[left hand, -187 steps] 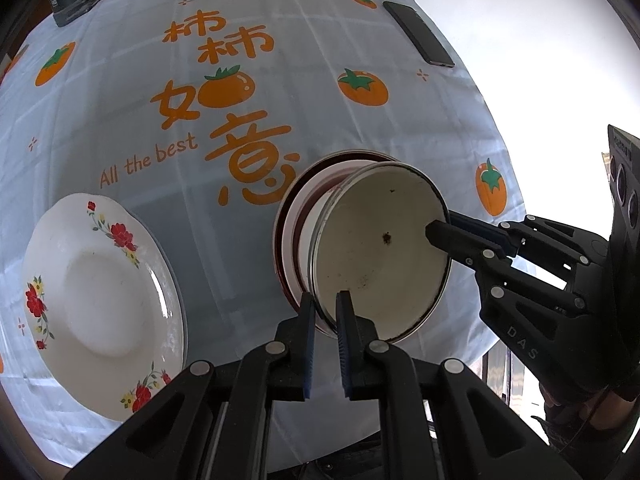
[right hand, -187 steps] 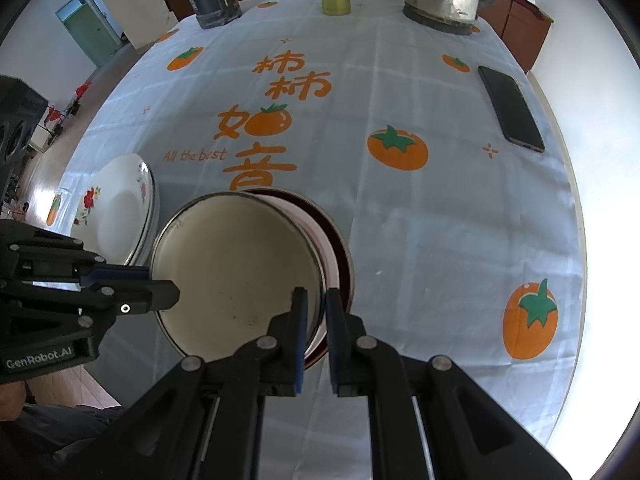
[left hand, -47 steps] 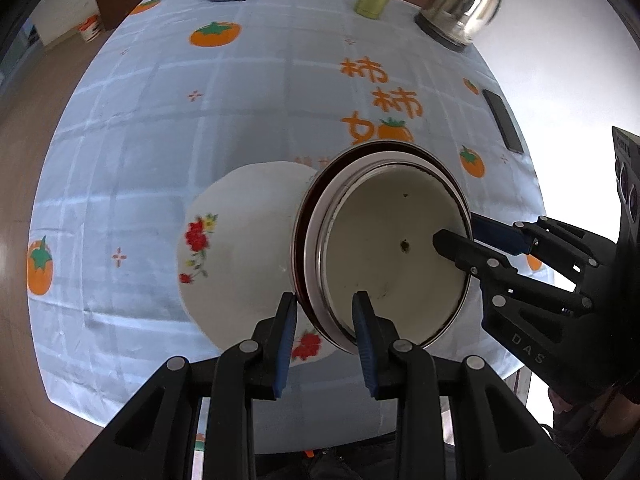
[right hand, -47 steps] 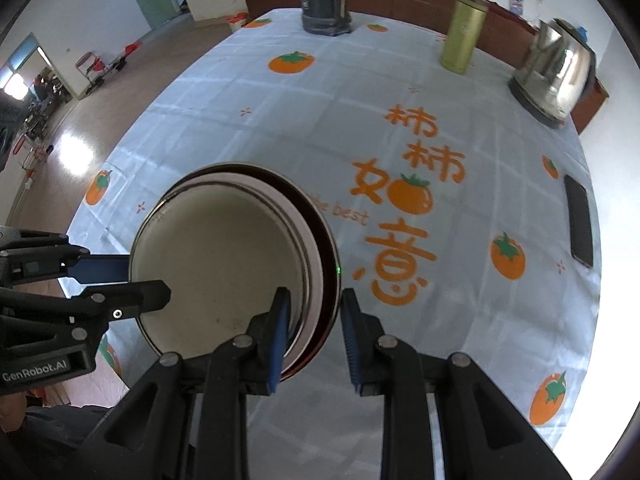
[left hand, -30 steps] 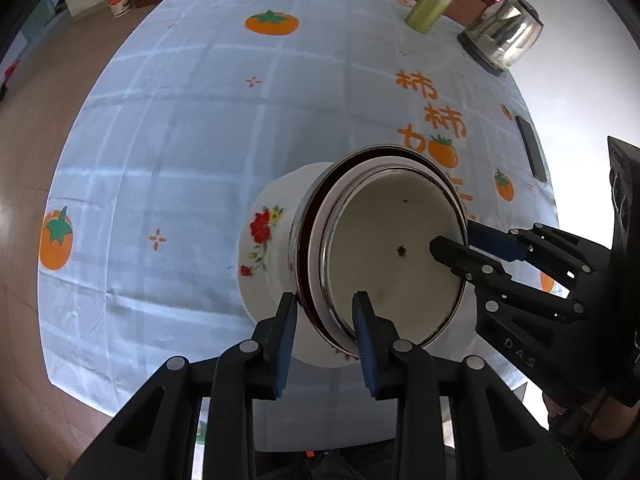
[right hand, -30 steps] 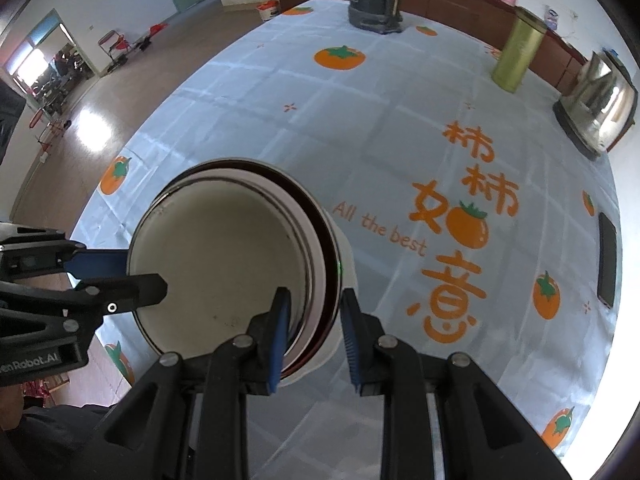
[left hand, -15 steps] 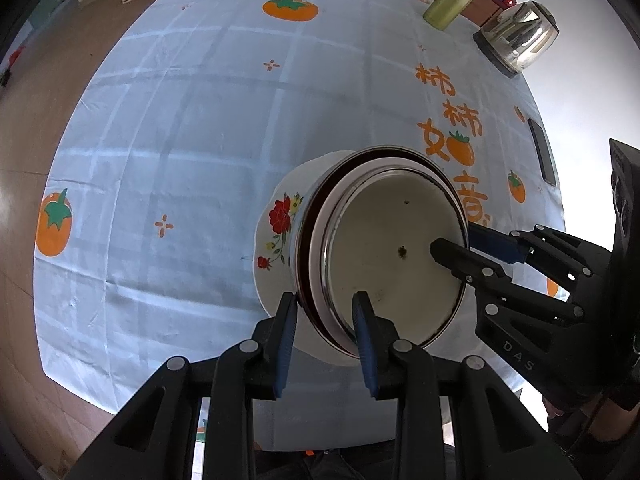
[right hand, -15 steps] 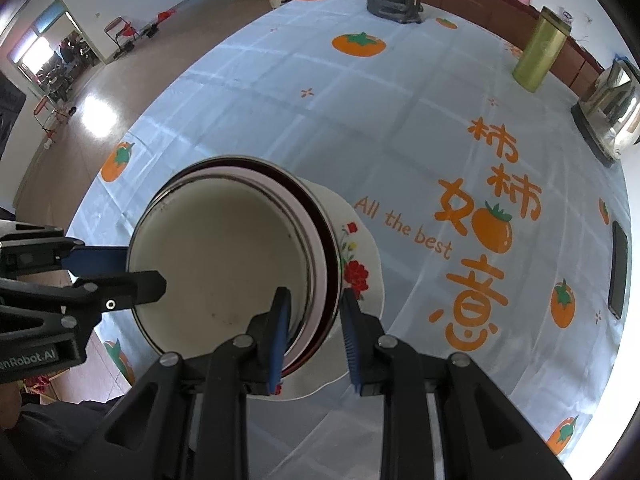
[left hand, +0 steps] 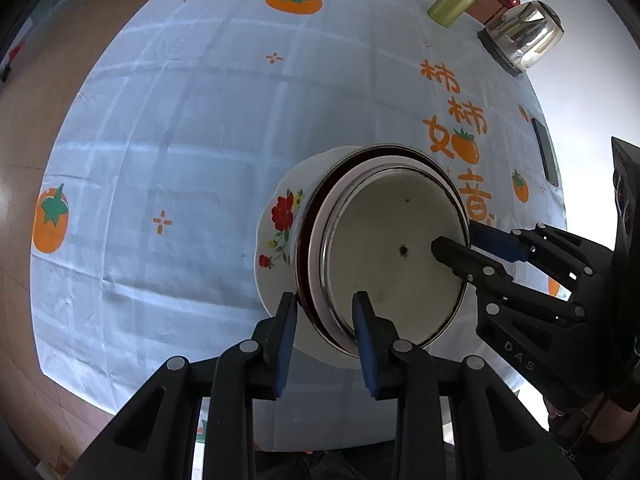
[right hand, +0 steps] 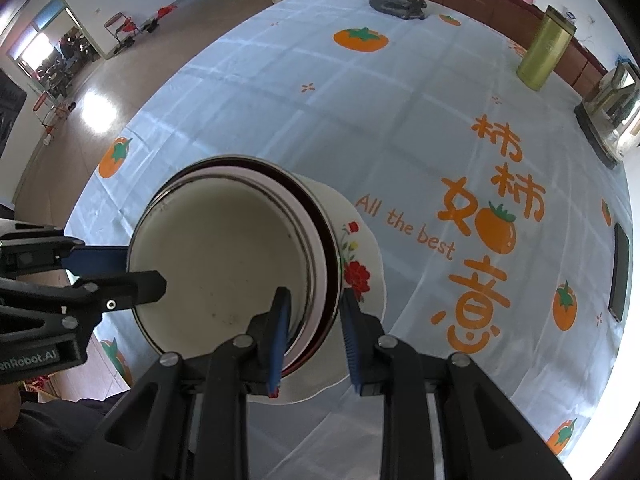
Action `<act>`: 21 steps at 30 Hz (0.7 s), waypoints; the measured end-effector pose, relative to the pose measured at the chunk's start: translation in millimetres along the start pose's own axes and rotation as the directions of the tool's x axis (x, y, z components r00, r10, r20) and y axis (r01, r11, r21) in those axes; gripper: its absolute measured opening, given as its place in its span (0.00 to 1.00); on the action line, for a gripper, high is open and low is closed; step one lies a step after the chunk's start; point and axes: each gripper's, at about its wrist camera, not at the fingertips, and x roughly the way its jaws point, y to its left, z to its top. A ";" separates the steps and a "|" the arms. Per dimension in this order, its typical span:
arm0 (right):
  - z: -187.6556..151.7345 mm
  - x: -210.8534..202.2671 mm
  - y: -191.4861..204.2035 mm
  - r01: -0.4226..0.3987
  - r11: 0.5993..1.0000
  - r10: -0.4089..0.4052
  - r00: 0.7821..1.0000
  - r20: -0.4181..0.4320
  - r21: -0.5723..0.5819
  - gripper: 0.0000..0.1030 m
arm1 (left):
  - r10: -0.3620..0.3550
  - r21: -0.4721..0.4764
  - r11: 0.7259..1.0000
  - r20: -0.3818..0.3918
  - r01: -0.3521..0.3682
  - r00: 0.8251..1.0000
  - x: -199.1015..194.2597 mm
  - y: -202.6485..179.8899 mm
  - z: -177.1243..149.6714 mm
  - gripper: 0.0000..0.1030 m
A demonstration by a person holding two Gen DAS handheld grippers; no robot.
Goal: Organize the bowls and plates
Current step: 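Lower the nested bowl stack onto the floral plates with both grippers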
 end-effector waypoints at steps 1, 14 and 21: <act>-0.1 0.4 0.1 0.000 1.000 0.000 1.000 -0.001 -0.001 0.25 | -0.003 -0.003 1.000 -0.004 0.003 1.000 0.9 0.6 -0.1 0.30; -0.9 4.2 0.0 0.003 1.000 -0.003 1.000 -0.011 0.000 0.25 | -0.005 -0.001 1.000 -0.016 0.005 1.000 5.5 0.5 2.0 0.30; -0.9 3.7 0.3 0.005 1.000 -0.005 1.000 -0.013 -0.004 0.25 | -0.004 -0.005 1.000 -0.021 0.004 1.000 7.6 1.4 1.6 0.30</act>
